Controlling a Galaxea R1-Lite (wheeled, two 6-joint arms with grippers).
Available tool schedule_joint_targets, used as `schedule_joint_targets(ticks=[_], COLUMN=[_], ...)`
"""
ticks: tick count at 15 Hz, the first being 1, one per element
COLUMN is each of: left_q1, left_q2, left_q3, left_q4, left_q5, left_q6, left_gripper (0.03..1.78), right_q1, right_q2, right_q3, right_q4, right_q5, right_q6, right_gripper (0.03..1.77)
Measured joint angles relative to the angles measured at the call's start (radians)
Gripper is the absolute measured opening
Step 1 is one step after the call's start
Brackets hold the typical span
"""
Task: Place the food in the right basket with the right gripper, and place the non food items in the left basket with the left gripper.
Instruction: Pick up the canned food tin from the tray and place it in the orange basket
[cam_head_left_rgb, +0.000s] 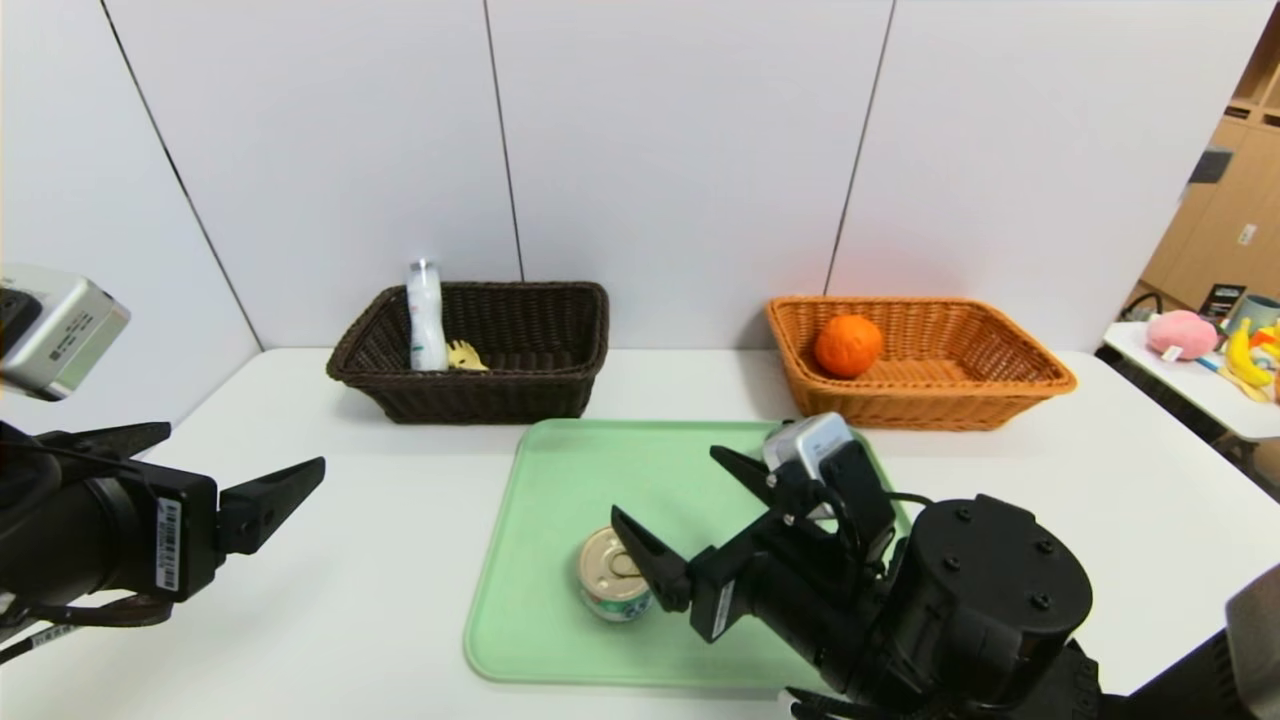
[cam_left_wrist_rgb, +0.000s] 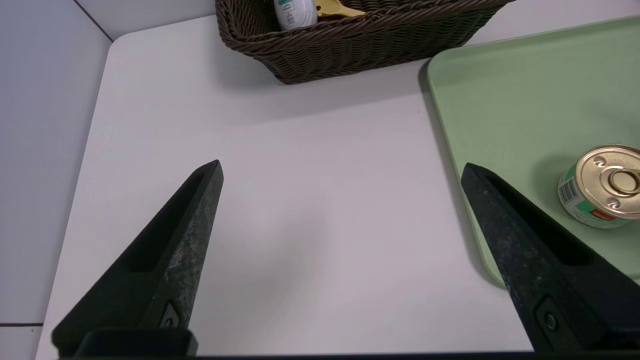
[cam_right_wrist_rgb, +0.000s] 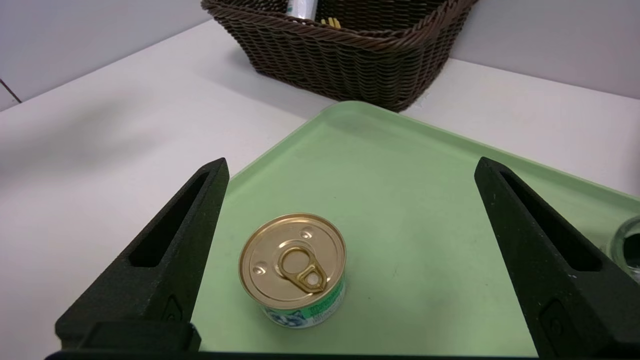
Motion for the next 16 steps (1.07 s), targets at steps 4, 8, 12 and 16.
schedule_joint_targets(ticks=[4,8,12,16], left_q1=[0.0,0.0,0.0,0.0], left_q2=[-0.022,-0.028,-0.031,-0.041], left_q3=[0.013,0.02,0.023,0.033], left_q4=[0.0,0.0,0.0,0.0], left_q5=[0.0,-0.002,-0.002,-0.003], left_q6=[-0.001,0.0,0.0,0.0], left_gripper=[1.69,1.69,1.69,1.69], right_q1=[0.049,0.083,0.109,0.118], right_q2=[0.059,0.088,0.123,0.147], right_q3=[0.023,0.054,0.069,0.05], right_q4=[-0.046,-0.052,-0.058,-0.06], right_q5=[-0.029,-0.056,-0.063,-0.064], right_q6=[-0.008,0.0,0.0,0.0], right_gripper=[1.7,1.7,1.7,1.7])
